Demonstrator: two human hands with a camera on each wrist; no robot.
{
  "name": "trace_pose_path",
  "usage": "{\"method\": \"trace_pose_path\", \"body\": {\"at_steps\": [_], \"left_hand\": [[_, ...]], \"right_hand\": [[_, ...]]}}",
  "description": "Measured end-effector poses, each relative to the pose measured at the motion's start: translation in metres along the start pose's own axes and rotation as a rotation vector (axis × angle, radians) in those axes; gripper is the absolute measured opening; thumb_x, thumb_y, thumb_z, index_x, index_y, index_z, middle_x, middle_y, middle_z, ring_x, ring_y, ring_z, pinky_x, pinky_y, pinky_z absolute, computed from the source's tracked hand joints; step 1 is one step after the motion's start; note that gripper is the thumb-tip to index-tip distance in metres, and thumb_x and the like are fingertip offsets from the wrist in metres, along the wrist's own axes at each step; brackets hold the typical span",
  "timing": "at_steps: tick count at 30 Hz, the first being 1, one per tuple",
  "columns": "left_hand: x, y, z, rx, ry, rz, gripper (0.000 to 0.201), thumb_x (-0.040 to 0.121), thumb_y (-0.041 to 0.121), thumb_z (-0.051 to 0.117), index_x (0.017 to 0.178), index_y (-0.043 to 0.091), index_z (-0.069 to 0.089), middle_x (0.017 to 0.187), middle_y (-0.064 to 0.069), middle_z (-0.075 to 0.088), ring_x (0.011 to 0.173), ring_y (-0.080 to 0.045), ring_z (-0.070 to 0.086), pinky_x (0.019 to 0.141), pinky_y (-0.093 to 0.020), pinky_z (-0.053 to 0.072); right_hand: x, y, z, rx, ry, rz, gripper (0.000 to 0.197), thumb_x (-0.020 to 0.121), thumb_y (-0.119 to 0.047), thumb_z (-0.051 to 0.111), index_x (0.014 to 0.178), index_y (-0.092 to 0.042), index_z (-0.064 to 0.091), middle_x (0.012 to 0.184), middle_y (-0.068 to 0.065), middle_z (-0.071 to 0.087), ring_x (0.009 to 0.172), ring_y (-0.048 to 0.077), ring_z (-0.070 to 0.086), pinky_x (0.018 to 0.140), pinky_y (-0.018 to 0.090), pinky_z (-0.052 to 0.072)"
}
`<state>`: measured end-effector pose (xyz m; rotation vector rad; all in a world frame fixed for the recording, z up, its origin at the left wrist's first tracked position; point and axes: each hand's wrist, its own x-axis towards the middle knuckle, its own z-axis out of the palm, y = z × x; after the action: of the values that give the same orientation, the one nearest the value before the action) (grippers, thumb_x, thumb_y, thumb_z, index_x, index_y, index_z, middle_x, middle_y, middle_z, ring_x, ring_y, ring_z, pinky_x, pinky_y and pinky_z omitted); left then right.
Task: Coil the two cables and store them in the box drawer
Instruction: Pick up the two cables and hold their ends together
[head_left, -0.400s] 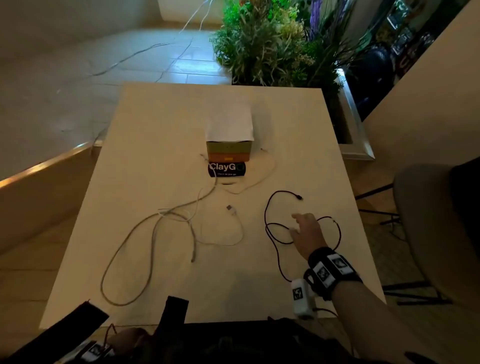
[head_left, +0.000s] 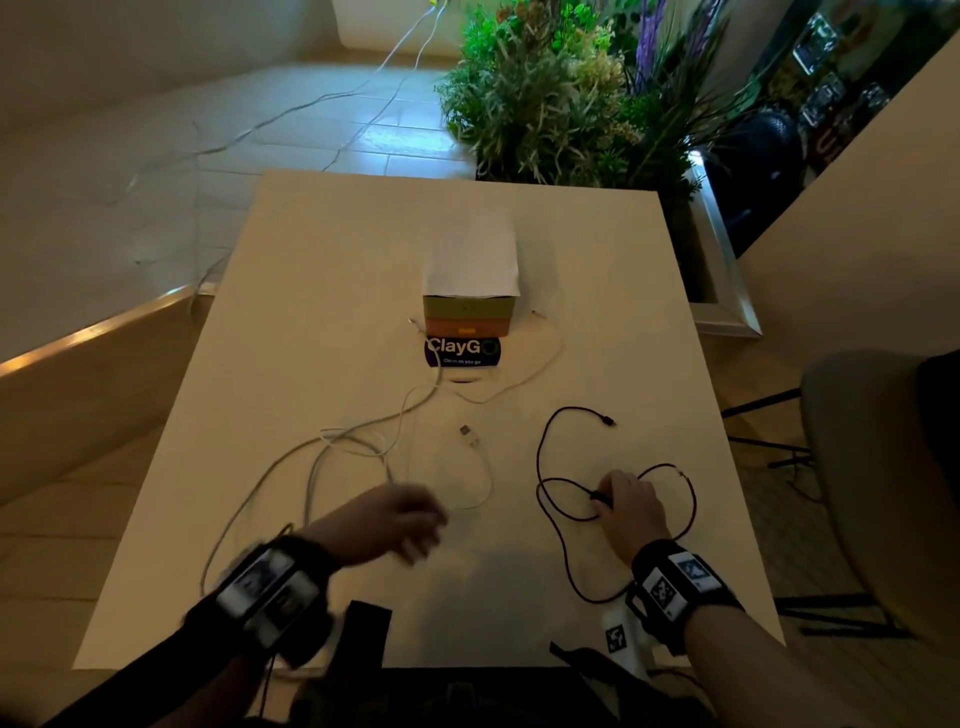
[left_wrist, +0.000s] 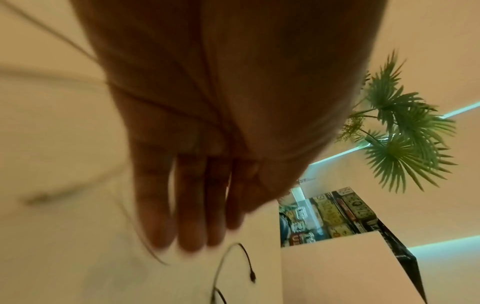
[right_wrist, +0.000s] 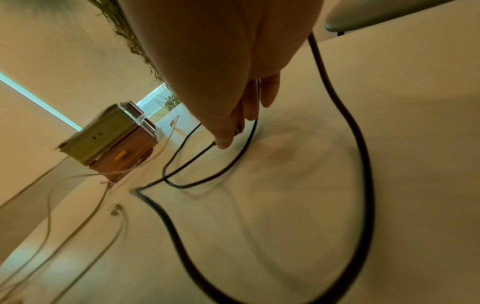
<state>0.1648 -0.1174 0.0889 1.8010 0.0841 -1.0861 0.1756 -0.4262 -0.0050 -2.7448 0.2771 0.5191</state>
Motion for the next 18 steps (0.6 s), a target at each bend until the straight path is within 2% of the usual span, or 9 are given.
{"method": "trace_pose_path", "body": {"at_steps": [2,5,7,8,10,13,15,18], "left_hand": [[0.046,0.022,0.004,0.088,0.290,0.093,0.013,0.089,0.012,0.051,0.097,0.013,0.061,0.087,-0.005,0.064,0.079,-0.018,0.062,0.071,-0.030,0.051],[0.110,0.018,0.014,0.210,0.545,0.029,0.036,0.086,0.021,0.055,0.120,0.009,0.053,0.120,-0.013,0.054,0.107,-0.027,0.055,0.087,-0.029,0.041],[0.136,0.015,0.017,0.243,0.601,-0.043,0.052,0.082,0.027,0.061,0.127,0.007,0.045,0.127,-0.016,0.044,0.114,-0.033,0.051,0.094,-0.036,0.042],[0.143,0.013,0.017,0.304,0.610,-0.064,0.054,0.080,0.028,0.063,0.126,0.006,0.044,0.127,-0.017,0.042,0.113,-0.036,0.050,0.094,-0.041,0.043],[0.156,0.008,0.015,0.391,0.605,-0.081,0.046,0.080,0.023,0.061,0.119,0.005,0.045,0.123,-0.019,0.041,0.106,-0.040,0.050,0.089,-0.044,0.045],[0.161,0.009,0.012,0.378,0.611,-0.092,0.029,0.083,0.012,0.053,0.111,0.006,0.048,0.119,-0.018,0.042,0.096,-0.039,0.053,0.081,-0.041,0.046],[0.158,0.008,0.011,0.345,0.600,-0.074,0.027,0.082,0.005,0.049,0.109,0.006,0.050,0.113,-0.016,0.044,0.097,-0.038,0.054,0.077,-0.035,0.042],[0.141,0.010,0.007,0.245,0.538,0.038,0.024,0.079,0.005,0.057,0.103,0.008,0.056,0.096,-0.007,0.054,0.093,-0.029,0.058,0.073,-0.029,0.040]], "right_hand": [[-0.004,0.000,-0.006,0.154,0.035,-0.025,0.011,0.085,-0.013,0.059,0.094,-0.011,0.053,0.098,0.009,0.057,0.097,0.029,0.052,0.080,0.037,0.045],[-0.014,-0.004,-0.019,0.363,0.068,-0.072,0.009,0.084,-0.005,0.060,0.090,-0.010,0.057,0.093,0.008,0.057,0.089,0.024,0.057,0.075,0.026,0.043],[-0.021,-0.007,-0.027,0.430,0.097,-0.120,0.008,0.084,-0.005,0.061,0.091,-0.009,0.061,0.092,0.009,0.060,0.083,0.016,0.057,0.070,0.012,0.041],[-0.025,-0.009,-0.031,0.455,0.114,-0.146,0.008,0.084,-0.005,0.061,0.091,-0.009,0.062,0.091,0.008,0.060,0.080,0.010,0.056,0.068,0.008,0.041],[-0.031,-0.013,-0.039,0.503,0.145,-0.199,0.009,0.084,-0.005,0.062,0.090,-0.011,0.064,0.089,0.005,0.060,0.081,0.005,0.056,0.069,0.004,0.042],[-0.037,-0.021,-0.051,0.564,0.149,-0.278,0.011,0.083,-0.008,0.064,0.087,-0.018,0.064,0.086,0.001,0.062,0.082,0.009,0.059,0.071,0.008,0.045],[-0.039,-0.027,-0.059,0.598,0.111,-0.307,0.015,0.082,-0.009,0.066,0.082,-0.024,0.061,0.085,-0.003,0.063,0.085,0.006,0.058,0.070,0.010,0.046],[-0.038,-0.038,-0.069,0.624,0.028,-0.336,0.016,0.082,-0.012,0.066,0.078,-0.026,0.061,0.084,-0.007,0.064,0.083,0.002,0.058,0.070,0.008,0.044]]}}
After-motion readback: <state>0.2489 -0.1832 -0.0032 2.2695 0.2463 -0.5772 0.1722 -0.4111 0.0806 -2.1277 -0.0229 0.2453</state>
